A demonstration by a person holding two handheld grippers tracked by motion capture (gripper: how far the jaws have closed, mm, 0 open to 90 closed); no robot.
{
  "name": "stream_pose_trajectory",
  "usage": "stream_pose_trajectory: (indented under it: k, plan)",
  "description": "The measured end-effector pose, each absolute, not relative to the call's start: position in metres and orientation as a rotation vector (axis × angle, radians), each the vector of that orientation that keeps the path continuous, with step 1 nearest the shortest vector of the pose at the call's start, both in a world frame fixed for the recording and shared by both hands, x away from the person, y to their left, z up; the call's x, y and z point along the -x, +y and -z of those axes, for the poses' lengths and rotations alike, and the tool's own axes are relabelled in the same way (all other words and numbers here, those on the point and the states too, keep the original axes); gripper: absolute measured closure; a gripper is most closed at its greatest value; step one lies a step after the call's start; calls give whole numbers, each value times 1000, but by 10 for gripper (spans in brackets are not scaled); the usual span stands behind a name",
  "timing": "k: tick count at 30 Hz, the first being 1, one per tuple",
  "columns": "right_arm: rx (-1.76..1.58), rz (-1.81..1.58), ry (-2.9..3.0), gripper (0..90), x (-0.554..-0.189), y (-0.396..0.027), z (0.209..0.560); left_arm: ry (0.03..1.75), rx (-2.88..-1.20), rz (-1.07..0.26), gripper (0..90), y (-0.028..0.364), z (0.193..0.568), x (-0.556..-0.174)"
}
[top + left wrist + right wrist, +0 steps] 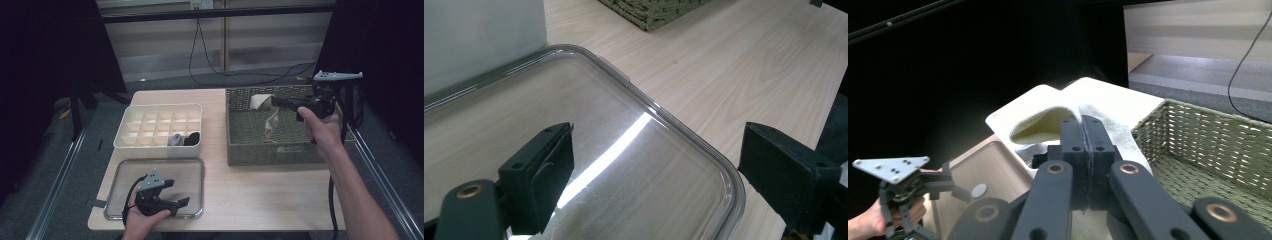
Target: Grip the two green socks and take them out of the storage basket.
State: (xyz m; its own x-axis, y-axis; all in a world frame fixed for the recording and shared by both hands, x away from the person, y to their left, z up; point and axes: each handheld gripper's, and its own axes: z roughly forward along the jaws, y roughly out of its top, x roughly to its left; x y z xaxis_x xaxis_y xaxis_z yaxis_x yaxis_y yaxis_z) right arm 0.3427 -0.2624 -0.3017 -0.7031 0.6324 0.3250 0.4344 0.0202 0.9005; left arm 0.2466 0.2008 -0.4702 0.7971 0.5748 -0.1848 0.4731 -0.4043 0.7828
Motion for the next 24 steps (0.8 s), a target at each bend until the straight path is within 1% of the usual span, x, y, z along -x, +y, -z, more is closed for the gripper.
stream_pose_trajectory:
  k: [18,24]
  plan:
    - [-1044,-1750,2140,900,-290,-258,288,772,-2052,-160,147,197,467,-249]
    - [-1033,-1730,2164,900,-267,-255,296,734,-2052,-145,145,190,465,-247]
